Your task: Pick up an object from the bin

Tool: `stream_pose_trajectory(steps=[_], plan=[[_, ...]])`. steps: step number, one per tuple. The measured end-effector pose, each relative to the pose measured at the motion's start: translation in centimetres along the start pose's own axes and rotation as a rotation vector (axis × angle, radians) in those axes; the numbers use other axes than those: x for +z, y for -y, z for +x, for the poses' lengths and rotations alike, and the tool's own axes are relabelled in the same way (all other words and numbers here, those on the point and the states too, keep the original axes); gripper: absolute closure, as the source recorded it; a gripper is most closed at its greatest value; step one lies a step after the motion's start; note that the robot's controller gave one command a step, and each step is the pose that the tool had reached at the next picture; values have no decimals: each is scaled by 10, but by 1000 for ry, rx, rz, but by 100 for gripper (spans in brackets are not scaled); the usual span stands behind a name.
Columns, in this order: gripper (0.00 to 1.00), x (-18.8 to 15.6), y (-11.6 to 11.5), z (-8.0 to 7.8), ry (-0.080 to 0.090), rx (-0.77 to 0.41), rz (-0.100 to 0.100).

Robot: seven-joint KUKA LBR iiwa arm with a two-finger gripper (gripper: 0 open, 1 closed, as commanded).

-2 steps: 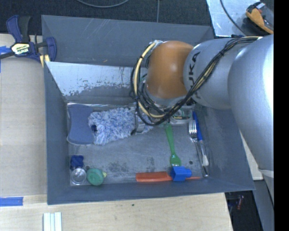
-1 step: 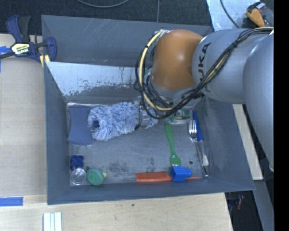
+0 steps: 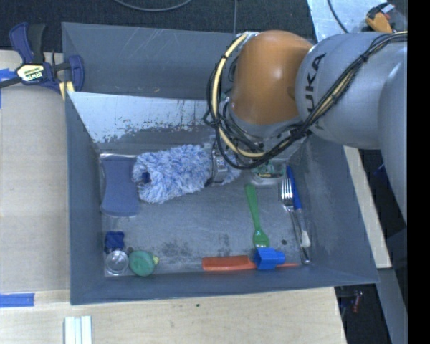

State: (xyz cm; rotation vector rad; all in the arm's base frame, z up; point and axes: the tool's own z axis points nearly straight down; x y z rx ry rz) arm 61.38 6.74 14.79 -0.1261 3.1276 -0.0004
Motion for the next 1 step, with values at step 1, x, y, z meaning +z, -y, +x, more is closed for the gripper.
stream_pose_trajectory(steps=[1], plan=[[100,-33,0,-2,6,1,0]])
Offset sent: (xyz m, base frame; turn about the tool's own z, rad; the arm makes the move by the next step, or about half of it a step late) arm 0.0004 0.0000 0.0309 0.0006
